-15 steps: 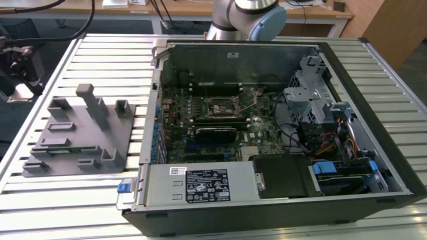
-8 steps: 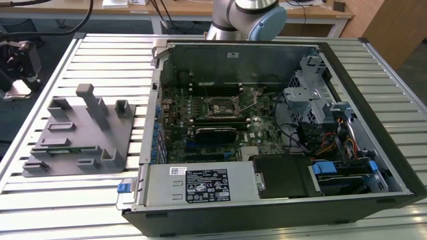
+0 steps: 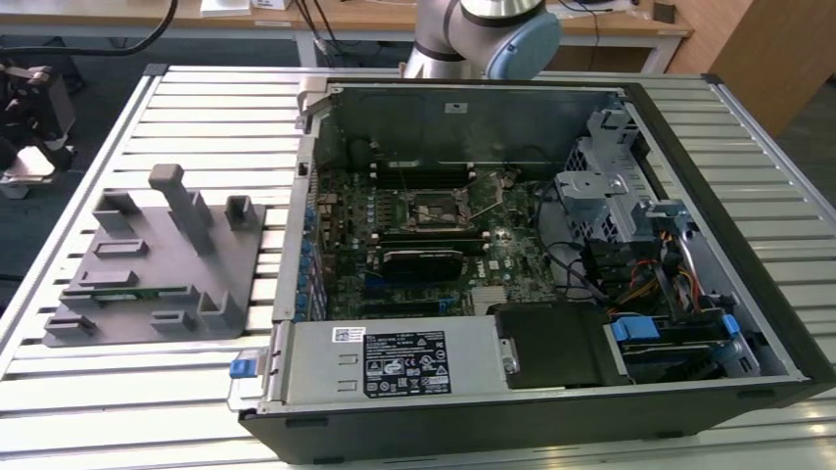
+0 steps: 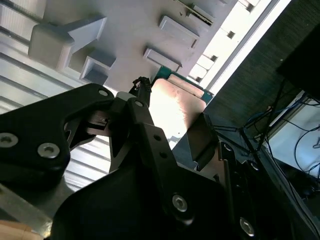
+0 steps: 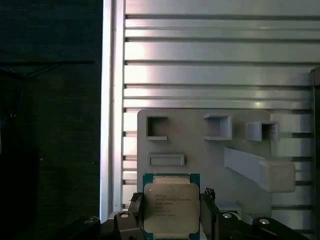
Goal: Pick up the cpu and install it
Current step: 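Pick up the cpu and move it towards the insertion slot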
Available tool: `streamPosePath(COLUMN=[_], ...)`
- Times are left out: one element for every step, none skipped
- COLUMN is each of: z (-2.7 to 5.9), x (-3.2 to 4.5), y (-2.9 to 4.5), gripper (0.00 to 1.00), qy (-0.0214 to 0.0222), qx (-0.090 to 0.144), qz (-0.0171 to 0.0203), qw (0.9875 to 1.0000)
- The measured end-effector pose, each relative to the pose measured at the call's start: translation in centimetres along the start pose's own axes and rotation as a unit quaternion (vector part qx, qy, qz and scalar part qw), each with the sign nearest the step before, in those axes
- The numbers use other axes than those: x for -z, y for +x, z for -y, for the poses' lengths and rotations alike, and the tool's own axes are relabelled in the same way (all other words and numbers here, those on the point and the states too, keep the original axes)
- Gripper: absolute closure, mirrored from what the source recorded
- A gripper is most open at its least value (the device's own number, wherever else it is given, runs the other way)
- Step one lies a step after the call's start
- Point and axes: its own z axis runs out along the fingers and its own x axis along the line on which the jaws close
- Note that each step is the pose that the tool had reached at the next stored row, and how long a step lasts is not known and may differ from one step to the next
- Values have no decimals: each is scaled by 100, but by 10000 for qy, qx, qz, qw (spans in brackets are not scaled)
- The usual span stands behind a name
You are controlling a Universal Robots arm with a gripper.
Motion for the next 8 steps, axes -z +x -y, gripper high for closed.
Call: streamPosePath(z=[-4, -9, -12, -15, -20, -25, -31, -35], x=[17, 34, 48, 63, 78, 93, 108, 122], y=[0, 0, 0, 0, 0, 1, 1, 0], gripper=[46, 46, 46, 46, 46, 46, 46, 46], qy=[0, 0, 0, 0, 0, 0, 0, 0], qx=[1, 0, 1, 1, 1, 0, 0, 0], qz=[0, -1, 0, 0, 0, 0, 0, 0], qw=[10000, 10000, 10000, 10000, 10000, 10000, 10000, 10000])
